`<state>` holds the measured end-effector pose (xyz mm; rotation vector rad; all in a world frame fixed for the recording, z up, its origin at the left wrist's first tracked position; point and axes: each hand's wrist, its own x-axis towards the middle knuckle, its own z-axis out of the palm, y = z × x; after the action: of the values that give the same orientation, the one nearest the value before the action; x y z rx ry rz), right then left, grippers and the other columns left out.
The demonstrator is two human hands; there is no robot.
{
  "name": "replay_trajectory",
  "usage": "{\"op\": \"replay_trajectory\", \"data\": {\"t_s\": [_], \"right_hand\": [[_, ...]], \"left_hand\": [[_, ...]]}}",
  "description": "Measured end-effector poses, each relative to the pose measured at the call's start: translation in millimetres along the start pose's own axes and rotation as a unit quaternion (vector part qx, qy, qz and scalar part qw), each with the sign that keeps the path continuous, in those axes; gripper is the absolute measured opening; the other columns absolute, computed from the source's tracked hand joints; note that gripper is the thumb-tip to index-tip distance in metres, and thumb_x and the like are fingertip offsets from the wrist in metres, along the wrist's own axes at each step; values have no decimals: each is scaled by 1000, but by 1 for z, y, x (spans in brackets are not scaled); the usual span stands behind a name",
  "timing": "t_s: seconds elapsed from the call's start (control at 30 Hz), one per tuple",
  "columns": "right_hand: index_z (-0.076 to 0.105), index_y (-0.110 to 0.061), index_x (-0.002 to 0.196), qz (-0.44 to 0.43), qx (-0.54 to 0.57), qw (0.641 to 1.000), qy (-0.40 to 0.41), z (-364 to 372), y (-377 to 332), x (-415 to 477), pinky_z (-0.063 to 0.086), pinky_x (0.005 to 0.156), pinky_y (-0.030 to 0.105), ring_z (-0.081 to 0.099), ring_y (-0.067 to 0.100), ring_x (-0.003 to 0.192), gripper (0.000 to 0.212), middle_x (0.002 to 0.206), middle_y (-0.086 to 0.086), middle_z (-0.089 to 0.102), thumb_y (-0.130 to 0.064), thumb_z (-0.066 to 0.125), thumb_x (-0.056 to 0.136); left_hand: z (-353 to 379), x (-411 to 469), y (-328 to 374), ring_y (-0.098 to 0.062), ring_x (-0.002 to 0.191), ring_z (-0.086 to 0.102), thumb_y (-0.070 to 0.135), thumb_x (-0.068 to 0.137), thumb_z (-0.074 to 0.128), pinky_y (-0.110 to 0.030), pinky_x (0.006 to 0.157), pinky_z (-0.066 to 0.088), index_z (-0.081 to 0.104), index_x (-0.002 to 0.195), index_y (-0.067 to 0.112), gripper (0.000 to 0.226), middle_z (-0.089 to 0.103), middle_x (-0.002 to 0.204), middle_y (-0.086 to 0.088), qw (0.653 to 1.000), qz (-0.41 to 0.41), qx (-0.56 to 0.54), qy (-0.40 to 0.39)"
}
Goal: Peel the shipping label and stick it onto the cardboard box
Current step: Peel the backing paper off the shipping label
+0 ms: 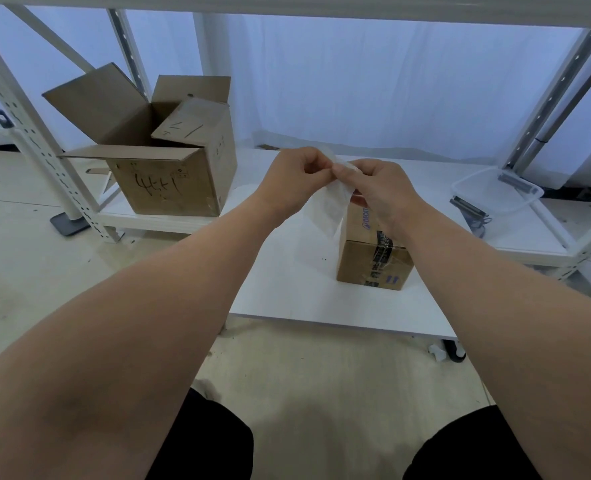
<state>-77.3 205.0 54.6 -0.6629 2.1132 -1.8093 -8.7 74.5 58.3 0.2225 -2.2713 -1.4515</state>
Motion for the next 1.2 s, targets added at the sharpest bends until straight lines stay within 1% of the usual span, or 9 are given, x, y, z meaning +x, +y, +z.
{"op": "replay_trajectory", "data": {"t_s": [0.2, 0.47, 0.53, 0.67, 0.77, 0.83, 0.97, 1.13, 1.2], "right_hand": [[70, -6, 97, 5, -21, 999, 43, -1, 0, 1, 53, 89, 35, 66, 25, 91, 18, 105, 17, 70, -20, 67, 86], [71, -10, 90, 17, -27, 999, 34, -1, 3, 1, 48, 68, 23, 62, 11, 72, 17, 86, 3, 70, -25, 70, 82], [71, -12, 83, 13, -33, 999, 29, -1, 3, 0, 44, 63, 22, 58, 10, 66, 14, 79, 2, 67, -26, 71, 80], [70, 4, 96, 10, -55, 998, 32, 1, 6, -1, 47, 69, 27, 59, 16, 72, 23, 86, 11, 66, -16, 68, 83], [66, 11, 96, 20, -80, 996, 42, 1, 9, -3, 42, 63, 25, 52, 16, 66, 30, 75, 11, 59, -16, 66, 85], [69, 5, 93, 25, -98, 994, 38, -1, 11, -3, 45, 63, 24, 55, 17, 68, 22, 74, 7, 62, -14, 66, 85], [69, -7, 92, 17, -136, 990, 25, 0, 10, -1, 47, 65, 23, 60, 18, 80, 11, 83, 3, 65, -14, 65, 84], [68, -6, 95, 2, -145, 989, 37, 5, 9, -2, 36, 41, 2, 51, 3, 65, 14, 73, -6, 58, -15, 65, 85], [67, -3, 96, 3, -130, 991, 45, 6, 8, -1, 43, 51, 8, 54, 8, 69, 17, 77, -1, 61, -13, 64, 84]], "left_hand": [[0, 1, -2, -14, 76, 59, 15, 85, 66, -28, 76, 50, 60, 73, 18, 14, 63, 80, -3, 1000, -2, -5, 7], [1, 1, -3, -14, 72, 52, 16, 85, 66, -19, 64, 42, 53, 71, 19, 19, 59, 78, -4, 1000, -20, -10, -19], [1, 1, -4, -16, 75, 52, 16, 85, 66, -26, 70, 47, 52, 71, 18, 20, 56, 77, -3, 999, -33, -13, -22], [-1, -1, -8, -22, 82, 55, 16, 78, 65, -48, 92, 50, 51, 70, 17, 15, 56, 80, -6, 997, -68, -12, -41], [-1, -3, -13, -21, 78, 50, 14, 72, 68, -40, 82, 48, 53, 72, 17, 15, 54, 72, -2, 993, -95, -22, -62], [1, -3, -14, -19, 76, 51, 10, 79, 68, -32, 77, 44, 54, 77, 18, 16, 56, 71, 1, 993, -99, -27, -66], [6, -3, -11, -13, 83, 63, 30, 85, 67, -28, 83, 49, 53, 89, 18, 18, 66, 96, -6, 990, -116, -30, -73], [11, -1, -16, -18, 86, 62, 26, 88, 64, -21, 73, 47, 59, 97, 1, 27, 65, 97, -11, 991, -119, 2, -54], [10, -1, -15, -18, 86, 61, 19, 90, 61, -20, 74, 49, 63, 105, -4, 27, 66, 102, -12, 992, -117, -9, -44]]}}
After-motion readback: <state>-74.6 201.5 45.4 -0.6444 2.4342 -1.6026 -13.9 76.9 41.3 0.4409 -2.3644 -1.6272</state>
